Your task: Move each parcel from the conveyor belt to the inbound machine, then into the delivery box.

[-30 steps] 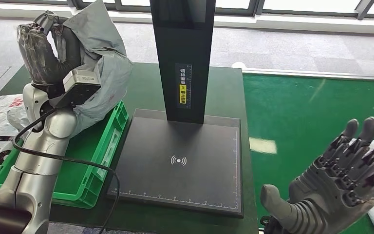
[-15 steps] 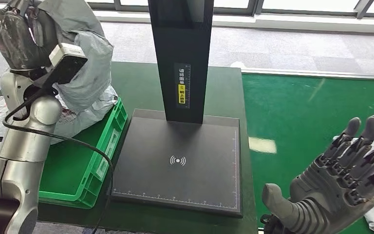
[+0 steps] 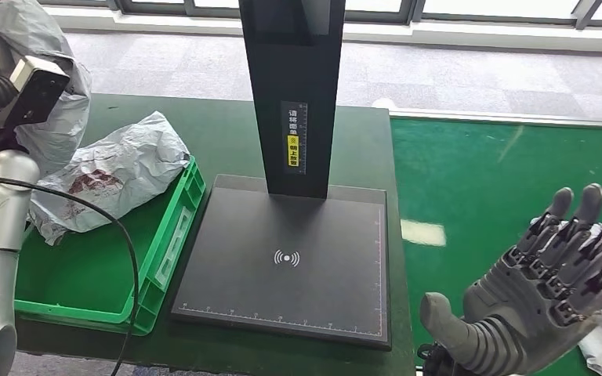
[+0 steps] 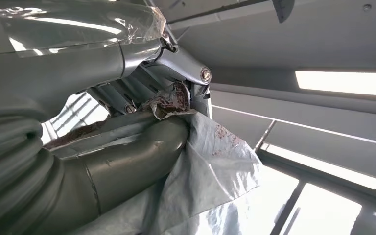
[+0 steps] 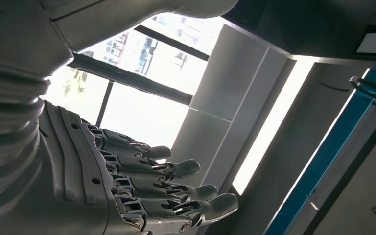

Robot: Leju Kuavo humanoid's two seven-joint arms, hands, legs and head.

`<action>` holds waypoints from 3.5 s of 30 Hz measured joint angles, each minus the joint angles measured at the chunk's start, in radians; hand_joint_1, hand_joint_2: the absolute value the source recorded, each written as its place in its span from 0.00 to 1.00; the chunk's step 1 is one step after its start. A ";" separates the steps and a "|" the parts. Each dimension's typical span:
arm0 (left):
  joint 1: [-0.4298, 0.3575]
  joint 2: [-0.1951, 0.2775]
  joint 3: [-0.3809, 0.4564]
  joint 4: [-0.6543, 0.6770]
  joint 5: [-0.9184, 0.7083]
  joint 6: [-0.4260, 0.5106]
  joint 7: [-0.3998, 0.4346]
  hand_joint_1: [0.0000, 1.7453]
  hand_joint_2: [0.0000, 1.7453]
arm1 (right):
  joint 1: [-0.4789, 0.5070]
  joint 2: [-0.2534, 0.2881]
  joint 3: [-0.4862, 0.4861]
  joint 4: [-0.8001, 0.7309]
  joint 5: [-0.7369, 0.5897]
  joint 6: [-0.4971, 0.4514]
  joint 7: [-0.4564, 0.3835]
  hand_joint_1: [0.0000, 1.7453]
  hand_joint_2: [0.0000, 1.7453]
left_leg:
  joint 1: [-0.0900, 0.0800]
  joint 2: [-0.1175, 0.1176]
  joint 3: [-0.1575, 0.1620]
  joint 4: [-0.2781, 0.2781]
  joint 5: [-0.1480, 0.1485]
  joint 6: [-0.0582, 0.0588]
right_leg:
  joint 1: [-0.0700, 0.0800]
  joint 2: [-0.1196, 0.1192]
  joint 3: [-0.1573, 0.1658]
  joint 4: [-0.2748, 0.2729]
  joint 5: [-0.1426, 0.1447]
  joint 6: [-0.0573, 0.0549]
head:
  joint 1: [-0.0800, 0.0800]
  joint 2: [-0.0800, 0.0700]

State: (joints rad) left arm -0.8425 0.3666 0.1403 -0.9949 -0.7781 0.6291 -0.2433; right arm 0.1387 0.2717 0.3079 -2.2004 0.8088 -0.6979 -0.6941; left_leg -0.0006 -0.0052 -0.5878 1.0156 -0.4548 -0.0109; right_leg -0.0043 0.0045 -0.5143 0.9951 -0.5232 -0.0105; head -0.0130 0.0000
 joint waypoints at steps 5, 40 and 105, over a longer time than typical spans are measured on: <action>0.051 0.055 0.067 0.030 0.051 0.030 -0.059 1.00 1.00 | 0.000 -0.002 0.000 0.009 -0.015 0.000 0.000 0.00 1.00 | 0.000 0.000 0.000 0.000 0.000 -0.001 | 0.000 0.000 0.000 0.000 0.000 -0.001 | 0.000 0.000; 0.616 -0.218 -0.034 -0.360 -0.053 -0.193 -0.055 0.00 0.00 | 0.072 0.006 -0.011 -0.025 0.005 0.000 0.000 0.00 1.00 | -0.001 0.003 0.002 0.000 -0.003 -0.001 | -0.004 0.001 -0.001 -0.001 -0.001 -0.002 | 0.000 0.000; 0.781 -0.575 -0.204 -0.639 0.819 -0.390 -0.459 0.00 0.00 | -0.473 -0.774 -0.576 1.345 0.474 0.482 0.673 0.00 1.00 | -0.008 -0.001 0.001 0.002 -0.001 0.008 | -0.007 -0.002 0.002 -0.003 0.003 0.007 | 0.000 0.000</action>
State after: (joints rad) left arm -0.0613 -0.2080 -0.0633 -1.6341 0.0408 0.2392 -0.7023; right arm -0.3346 -0.5024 -0.2686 -0.8558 1.2828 -0.2158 -0.0215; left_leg -0.0085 -0.0066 -0.5868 1.0175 -0.4557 -0.0029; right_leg -0.0111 0.0021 -0.5127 0.9925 -0.5205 -0.0030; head -0.0127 0.0000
